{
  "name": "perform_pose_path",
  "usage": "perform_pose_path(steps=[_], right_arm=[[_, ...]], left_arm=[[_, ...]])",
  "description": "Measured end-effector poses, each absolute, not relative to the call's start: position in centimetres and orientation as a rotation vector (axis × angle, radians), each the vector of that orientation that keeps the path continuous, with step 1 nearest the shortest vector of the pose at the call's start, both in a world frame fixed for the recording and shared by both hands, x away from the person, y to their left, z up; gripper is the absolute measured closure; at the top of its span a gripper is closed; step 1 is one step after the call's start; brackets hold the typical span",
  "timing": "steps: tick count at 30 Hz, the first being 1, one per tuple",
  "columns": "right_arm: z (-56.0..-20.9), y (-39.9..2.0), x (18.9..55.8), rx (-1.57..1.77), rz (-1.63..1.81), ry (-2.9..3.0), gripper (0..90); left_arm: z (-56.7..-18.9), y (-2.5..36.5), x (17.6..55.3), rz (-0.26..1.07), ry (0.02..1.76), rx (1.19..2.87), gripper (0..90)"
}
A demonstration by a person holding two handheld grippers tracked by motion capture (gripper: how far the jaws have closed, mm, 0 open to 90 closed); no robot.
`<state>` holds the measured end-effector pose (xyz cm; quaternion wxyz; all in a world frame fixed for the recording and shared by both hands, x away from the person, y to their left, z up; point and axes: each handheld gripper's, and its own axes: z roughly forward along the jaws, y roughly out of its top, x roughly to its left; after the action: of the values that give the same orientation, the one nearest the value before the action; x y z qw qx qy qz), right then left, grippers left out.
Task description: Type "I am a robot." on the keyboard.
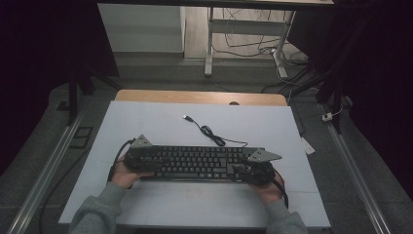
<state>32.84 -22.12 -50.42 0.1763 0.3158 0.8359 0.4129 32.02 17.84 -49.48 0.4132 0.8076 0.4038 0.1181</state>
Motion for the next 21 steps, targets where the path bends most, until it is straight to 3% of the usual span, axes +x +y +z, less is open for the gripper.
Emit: perform_pose_path(steps=[15, 21], right_arm=[[-50.4, -22.1, 32.9, 0.895, 1.166, 2.368, 53.7], [-50.4, -22.1, 32.9, 0.897, 1.169, 2.363, 53.8]], left_arm=[[-50.0, 16.6, 32.9, 0.302, 1.001, 2.078, 59.5], [-50.2, 16.1, 33.3, 0.312, 1.001, 2.101, 73.6]])
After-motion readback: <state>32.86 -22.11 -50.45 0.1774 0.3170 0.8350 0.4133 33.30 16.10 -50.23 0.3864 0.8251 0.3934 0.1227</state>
